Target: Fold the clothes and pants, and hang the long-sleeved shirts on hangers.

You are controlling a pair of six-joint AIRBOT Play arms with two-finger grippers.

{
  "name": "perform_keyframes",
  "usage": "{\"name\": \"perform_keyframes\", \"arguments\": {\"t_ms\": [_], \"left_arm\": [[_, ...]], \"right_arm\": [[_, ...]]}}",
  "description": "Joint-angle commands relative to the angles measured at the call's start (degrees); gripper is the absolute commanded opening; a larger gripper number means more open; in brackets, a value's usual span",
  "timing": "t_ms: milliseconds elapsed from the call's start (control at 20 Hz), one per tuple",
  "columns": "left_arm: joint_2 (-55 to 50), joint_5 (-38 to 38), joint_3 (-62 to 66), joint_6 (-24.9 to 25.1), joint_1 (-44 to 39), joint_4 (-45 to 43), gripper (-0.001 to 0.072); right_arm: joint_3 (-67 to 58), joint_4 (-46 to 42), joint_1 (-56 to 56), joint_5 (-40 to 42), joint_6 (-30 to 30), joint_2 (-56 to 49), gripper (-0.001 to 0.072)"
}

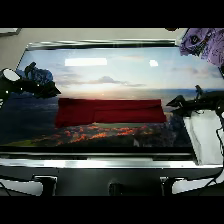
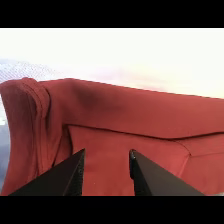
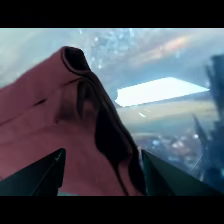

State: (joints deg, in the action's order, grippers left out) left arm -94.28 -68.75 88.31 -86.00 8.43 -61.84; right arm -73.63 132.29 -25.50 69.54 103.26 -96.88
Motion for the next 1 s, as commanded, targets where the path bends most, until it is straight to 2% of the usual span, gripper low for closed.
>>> {"name": "perform_keyframes", "arguments": {"t_ms": [0, 250, 300, 350, 400, 450, 500, 600, 650, 700, 950], "left_arm": [[0.48, -0.39, 0.2, -0.13, 0.04, -0.15, 0.0335], [0.48, -0.48, 0.2, -0.15, -0.02, -0.11, 0.0335], [0.48, -0.33, 0.2, -0.13, -0.07, -0.11, 0.0335], [0.48, -0.17, 0.2, -0.13, -0.22, -0.11, 0.0335], [0.48, 0.22, 0.2, -0.15, -0.44, -0.07, 0.0335], [0.46, 0.28, 0.2, -0.15, -0.83, 0.04, 0.0334], [0.37, 0.28, 0.2, -0.11, -1.55, 0.94, 0.033], [-0.15, 0.26, 0.17, -0.13, -3.89, 3.96, 0.0293], [-0.68, 0.26, 0.2, -0.13, -5.62, 5.35, 0.0089], [-1.49, 0.92, 0.17, -0.66, -7.91, 6.47, 0.0022], [-7.34, 9.53, 0.2, -9.07, -23.28, 8.48, 0.0022]], "right_arm": [[-0.17, 0.96, 1.55, -0.66, 3.28, -3.41, 0.0552], [-0.15, 1.05, 6.38, -2.45, 2.54, -6.08, 0.0513], [-0.17, 0.94, 7.82, -2.38, 2.56, -6.25, 0.0465], [-0.17, 1.01, 9.05, -2.86, 2.56, -6.21, 0.0351], [-0.17, 0.98, 10.14, -3.72, 2.54, -6.08, 0.0277], [-0.22, 0.96, 10.71, -4.42, 2.54, -5.7, 0.0137], [-0.24, 0.96, 10.88, -4.9, 2.19, -4.9, 0.0028], [-0.24, -0.55, 10.62, -4.76, -3.02, -1.77, 0.0027], [-0.63, -2.05, 10.45, -3.67, -5.6, 0.44, 0.0027], [-1.51, -3.8, 10.47, -1.84, -8.11, 2.51, 0.0027], [-10.03, -15.5, 10.45, 8.02, -19.8, 11.56, 0.0027]]}}
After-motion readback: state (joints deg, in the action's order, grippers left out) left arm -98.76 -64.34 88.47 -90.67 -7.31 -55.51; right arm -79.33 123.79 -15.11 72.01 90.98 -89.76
